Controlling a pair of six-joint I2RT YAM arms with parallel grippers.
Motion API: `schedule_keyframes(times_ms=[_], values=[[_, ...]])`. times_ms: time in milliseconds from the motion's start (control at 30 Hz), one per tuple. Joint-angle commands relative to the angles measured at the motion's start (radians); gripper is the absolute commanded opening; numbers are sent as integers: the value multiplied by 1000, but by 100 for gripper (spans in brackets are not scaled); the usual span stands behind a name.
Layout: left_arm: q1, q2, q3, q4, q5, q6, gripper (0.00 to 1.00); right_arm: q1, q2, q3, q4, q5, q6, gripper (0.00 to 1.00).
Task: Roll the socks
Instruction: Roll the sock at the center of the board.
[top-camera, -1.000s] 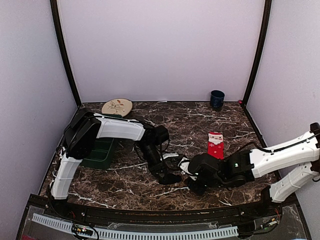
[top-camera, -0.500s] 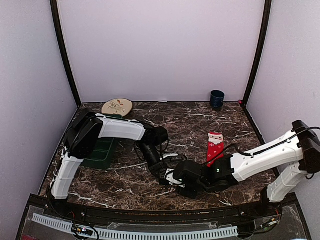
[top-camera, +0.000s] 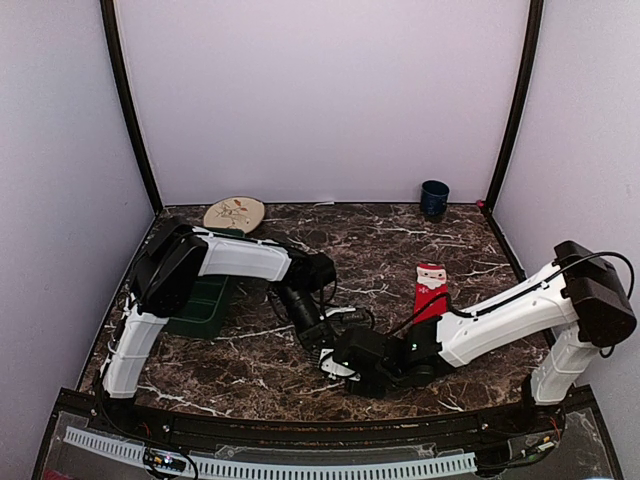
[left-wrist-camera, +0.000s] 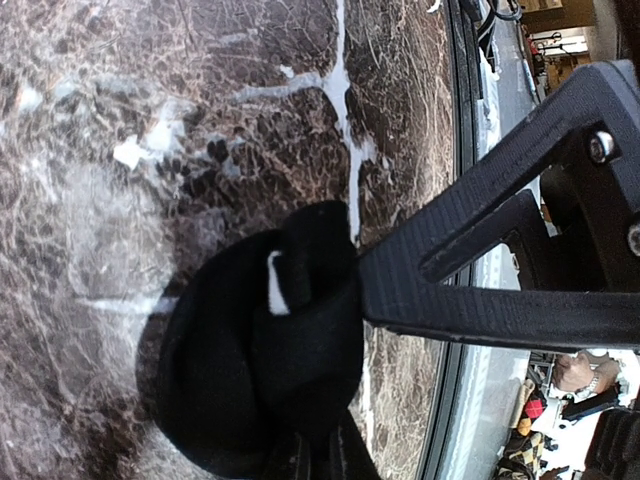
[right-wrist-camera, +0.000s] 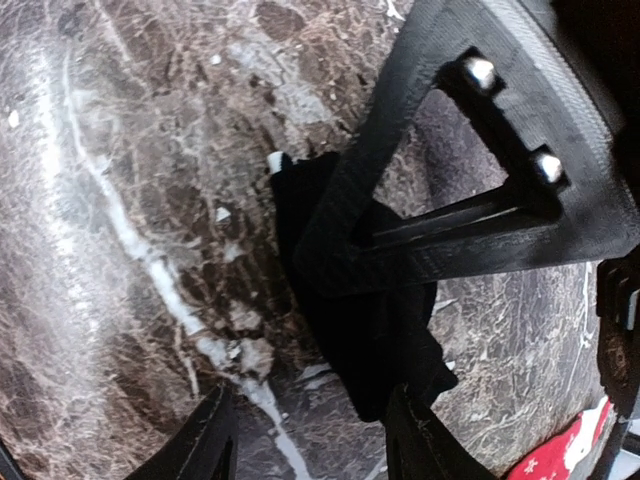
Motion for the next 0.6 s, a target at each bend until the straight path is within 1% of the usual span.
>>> schedule_keyframes(times_ms=[0, 200, 567], values=[[4, 44, -7, -40, -57, 2, 0, -27, 7, 23, 50, 12, -48, 50], [8, 44, -4, -44, -52, 3, 0, -45, 16, 27, 56, 3, -99, 50], [12, 50, 0, -52, -42, 4, 0, -48, 34, 32, 69, -6, -145, 50]])
